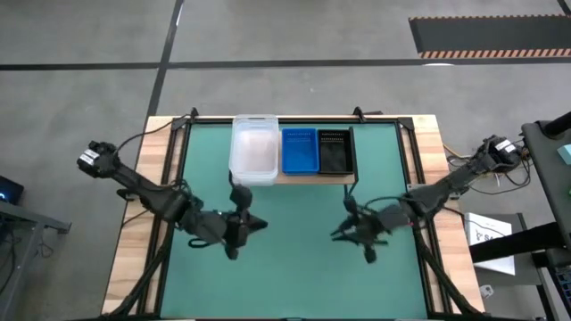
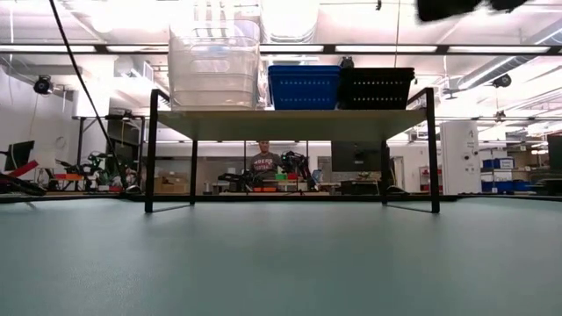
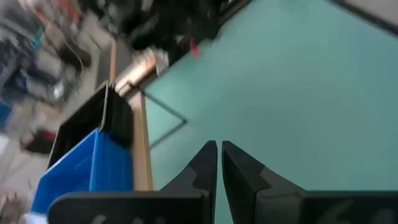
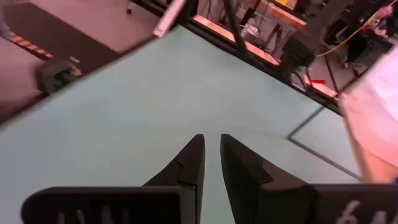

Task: Stack baskets on shelf by color
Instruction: Return to Home Position

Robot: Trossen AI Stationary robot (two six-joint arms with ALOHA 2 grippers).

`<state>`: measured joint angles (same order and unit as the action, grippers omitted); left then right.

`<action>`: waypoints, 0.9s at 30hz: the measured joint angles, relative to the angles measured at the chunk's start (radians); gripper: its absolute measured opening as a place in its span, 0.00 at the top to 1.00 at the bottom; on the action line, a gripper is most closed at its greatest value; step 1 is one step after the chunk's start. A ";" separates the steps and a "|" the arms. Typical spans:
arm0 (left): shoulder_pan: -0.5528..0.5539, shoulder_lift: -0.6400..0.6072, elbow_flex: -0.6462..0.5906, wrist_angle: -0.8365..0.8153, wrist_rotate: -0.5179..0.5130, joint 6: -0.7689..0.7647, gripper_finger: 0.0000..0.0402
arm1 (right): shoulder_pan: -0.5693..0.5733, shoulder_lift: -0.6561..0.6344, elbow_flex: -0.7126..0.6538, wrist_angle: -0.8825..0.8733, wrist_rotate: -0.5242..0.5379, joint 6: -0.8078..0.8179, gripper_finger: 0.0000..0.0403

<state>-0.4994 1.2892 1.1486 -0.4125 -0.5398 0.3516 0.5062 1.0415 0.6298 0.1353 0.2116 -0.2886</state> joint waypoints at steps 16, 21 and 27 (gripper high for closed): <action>0.264 -0.588 -0.674 0.587 0.278 0.118 0.98 | -0.365 -0.255 -0.111 0.026 -0.163 -0.210 0.98; 0.278 -0.783 -0.771 0.553 0.295 0.126 0.98 | -0.365 -0.388 -0.162 0.003 -0.160 -0.201 0.98; 0.279 -0.967 -0.888 0.553 0.295 0.126 0.98 | -0.387 -0.530 -0.204 -0.050 -0.159 -0.195 0.98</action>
<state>-0.2207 0.3222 0.2605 0.1410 -0.2451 0.4778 0.1188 0.5110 0.4253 0.0857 0.0530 -0.4839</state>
